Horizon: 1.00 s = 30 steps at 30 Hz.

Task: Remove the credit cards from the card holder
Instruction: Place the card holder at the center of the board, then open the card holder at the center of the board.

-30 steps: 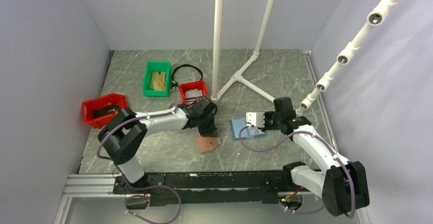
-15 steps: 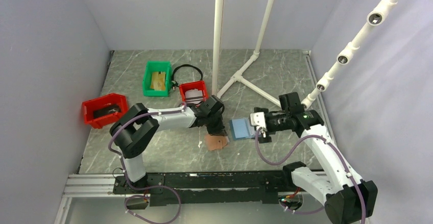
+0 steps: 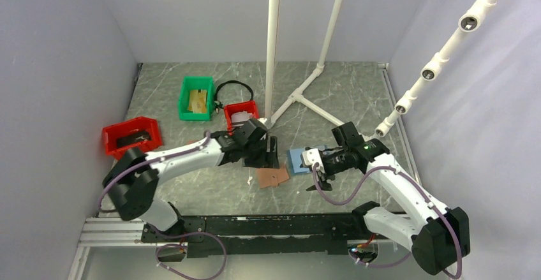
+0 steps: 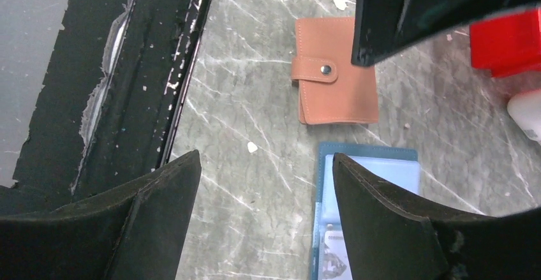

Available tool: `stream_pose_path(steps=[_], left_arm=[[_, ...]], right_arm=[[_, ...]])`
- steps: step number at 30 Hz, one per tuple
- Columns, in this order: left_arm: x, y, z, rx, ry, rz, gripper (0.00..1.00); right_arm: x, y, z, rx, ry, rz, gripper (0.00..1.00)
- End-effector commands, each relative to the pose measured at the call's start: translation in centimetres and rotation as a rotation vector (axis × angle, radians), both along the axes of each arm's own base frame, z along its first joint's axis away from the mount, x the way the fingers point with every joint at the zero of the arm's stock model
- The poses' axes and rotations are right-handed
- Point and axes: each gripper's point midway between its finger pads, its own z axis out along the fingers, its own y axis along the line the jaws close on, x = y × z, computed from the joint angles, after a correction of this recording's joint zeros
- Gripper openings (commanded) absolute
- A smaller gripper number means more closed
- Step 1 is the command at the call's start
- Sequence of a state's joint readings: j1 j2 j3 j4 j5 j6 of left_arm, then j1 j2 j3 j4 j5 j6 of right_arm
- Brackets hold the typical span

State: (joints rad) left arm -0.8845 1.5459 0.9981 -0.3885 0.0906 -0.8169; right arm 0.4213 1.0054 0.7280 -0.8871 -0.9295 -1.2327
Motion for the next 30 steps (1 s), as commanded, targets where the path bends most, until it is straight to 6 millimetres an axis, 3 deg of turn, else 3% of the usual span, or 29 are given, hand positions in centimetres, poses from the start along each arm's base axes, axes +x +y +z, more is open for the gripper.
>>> stream_pose_path(steps=[1,4,9,13,17,22,25,27,30], left_arm=[[-0.3,3.5,-0.8,0.129,-0.168,-0.173,0.77],[-0.1,4.5,-2.5,0.199,-0.228,-0.279,0.76],[1.8,4.4,-2.4,0.253,-0.360,-0.388,0.75],[2.9,3.8,-1.9,0.190,-0.396,-0.421,0.75],[2.8,3.0,-2.4,0.050,-0.350,-0.456,0.71],[1.4,2.5,-4.6,-0.011,-0.256,-0.483,0.64],[1.1,2.3,-5.9,-0.020,-0.214,-0.485,0.57],[0.8,2.2,-6.5,-0.024,-0.189,-0.480,0.43],[0.2,2.6,-7.2,-0.014,-0.133,-0.454,0.31]], right_arm=[[-0.2,1.0,0.5,0.040,0.019,0.018,0.77],[-0.1,1.0,0.4,0.035,0.026,0.010,0.77],[-0.1,1.0,0.1,0.027,0.036,0.004,0.77],[-0.2,1.0,0.0,0.025,0.044,0.006,0.77],[-0.2,0.9,-0.1,0.020,0.046,0.005,0.77],[-0.2,0.9,-0.1,0.020,0.043,0.003,0.77],[-0.4,0.9,-0.2,0.017,0.053,0.008,0.77],[-0.3,0.9,-0.2,0.016,0.056,0.007,0.77],[-0.4,0.9,-0.2,0.015,0.061,0.004,0.77]])
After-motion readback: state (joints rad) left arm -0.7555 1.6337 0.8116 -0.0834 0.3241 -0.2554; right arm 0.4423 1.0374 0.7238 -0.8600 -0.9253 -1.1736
